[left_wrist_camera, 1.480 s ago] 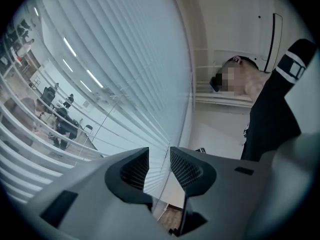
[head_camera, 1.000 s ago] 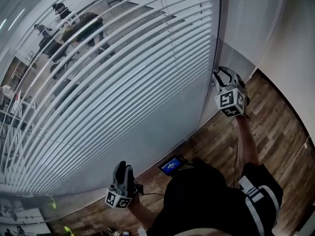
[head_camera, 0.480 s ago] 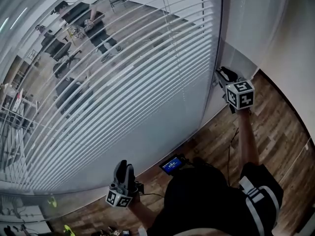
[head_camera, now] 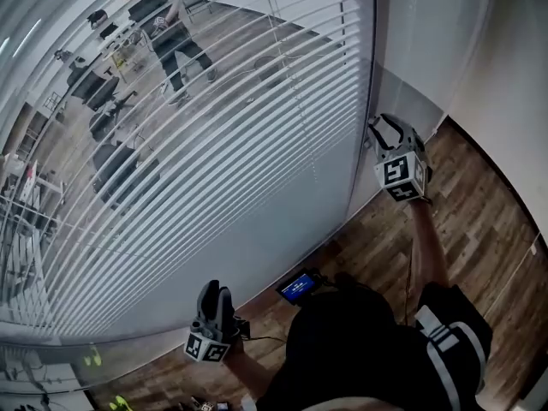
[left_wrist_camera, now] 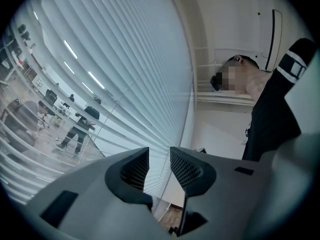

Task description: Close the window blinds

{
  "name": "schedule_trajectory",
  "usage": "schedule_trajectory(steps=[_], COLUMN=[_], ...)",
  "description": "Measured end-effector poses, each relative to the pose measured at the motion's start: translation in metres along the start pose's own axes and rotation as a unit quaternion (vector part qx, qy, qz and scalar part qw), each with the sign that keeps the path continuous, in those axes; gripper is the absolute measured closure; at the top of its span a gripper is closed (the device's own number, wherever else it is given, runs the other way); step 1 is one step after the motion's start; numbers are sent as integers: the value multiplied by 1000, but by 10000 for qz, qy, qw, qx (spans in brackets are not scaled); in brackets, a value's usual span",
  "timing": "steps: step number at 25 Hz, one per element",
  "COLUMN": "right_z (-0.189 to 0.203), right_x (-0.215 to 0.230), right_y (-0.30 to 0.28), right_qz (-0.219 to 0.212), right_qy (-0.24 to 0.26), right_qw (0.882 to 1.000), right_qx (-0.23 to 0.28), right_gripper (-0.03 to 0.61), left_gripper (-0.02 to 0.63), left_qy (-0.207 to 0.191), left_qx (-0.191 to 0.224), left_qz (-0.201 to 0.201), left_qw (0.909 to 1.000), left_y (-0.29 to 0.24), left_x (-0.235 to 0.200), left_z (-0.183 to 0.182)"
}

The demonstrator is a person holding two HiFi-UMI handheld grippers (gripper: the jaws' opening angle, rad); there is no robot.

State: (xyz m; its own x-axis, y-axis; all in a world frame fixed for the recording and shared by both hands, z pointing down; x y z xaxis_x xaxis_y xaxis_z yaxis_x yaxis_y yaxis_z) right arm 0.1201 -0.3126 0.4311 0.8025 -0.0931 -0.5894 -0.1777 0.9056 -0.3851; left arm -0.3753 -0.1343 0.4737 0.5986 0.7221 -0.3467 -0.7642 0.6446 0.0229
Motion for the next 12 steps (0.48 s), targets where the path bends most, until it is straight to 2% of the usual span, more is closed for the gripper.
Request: schedule_trajectory(steps=[5, 8, 12], right_z=[-2, 0, 1], right_x=[0, 2, 5], right_y=[1, -1, -3], right_qz=[-13, -325, -842], right_qy=[24, -487, -1297], right_qw=[10000, 9982, 9879], right_qx=[-55, -134, -106], right_gripper=[448, 448, 449], left_gripper=[482, 482, 483], left_qy=[0, 7, -1], left_qx=[4, 13, -3], left_qz=[-18, -30, 15], left_qw=[10000, 10000, 10000], left_y=[0, -1, -4], left_x=[1, 1, 2], left_z=[-1, -1, 0])
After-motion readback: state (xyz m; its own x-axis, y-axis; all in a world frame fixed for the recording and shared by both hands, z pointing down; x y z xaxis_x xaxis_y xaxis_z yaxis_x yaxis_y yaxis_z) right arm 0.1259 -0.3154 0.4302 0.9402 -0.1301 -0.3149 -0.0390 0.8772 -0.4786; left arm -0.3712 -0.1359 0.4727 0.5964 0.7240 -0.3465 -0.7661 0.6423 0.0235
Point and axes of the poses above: the fingertips, and each gripper's own axes: y backward along the fingers, x to its right, z out of its underside, the point moved 4 cm from there along y, backward along the fingers, and after that the axes turned 14 degrees about -x, right-handed, at the moved point
